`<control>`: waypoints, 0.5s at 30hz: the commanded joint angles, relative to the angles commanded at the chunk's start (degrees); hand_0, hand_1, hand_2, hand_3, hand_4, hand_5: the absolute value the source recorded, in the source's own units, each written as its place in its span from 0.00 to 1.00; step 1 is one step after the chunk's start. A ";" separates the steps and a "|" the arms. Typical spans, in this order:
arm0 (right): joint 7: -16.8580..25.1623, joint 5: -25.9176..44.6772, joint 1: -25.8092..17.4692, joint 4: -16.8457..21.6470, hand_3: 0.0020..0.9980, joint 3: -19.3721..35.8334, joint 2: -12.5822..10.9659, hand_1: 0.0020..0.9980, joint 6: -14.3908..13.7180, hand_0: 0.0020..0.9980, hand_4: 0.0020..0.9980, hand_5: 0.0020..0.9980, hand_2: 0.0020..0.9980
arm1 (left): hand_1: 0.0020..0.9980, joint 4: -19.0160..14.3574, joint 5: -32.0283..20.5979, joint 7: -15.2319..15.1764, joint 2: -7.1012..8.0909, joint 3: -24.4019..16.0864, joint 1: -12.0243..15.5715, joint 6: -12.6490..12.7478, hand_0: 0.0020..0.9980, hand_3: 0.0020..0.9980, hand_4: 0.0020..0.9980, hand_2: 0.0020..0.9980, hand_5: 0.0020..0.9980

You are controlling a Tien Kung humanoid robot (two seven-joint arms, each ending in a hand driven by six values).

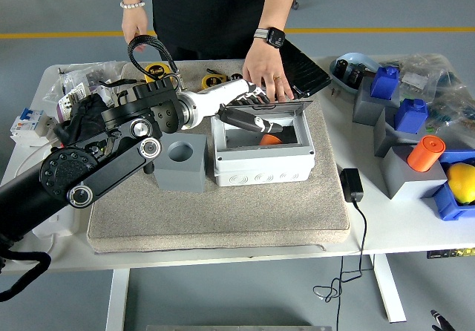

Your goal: Fetch the battery,place it into the box,close the lid of the box

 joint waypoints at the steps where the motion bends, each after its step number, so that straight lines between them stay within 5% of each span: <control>1: 0.02 0.03 -0.01 0.00 0.54 0.00 0.00 0.64 0.01 0.66 0.88 0.45 0.65 | 0.79 -0.08 -0.08 0.07 -0.02 0.08 0.07 -0.05 0.79 0.77 0.97 0.77 0.60; 15: 0.00 0.04 -0.01 0.00 0.54 0.02 0.03 0.64 0.02 0.66 0.89 0.45 0.65 | 0.79 -1.11 -0.94 0.14 -0.23 0.64 0.85 0.01 0.78 0.77 0.98 0.77 0.64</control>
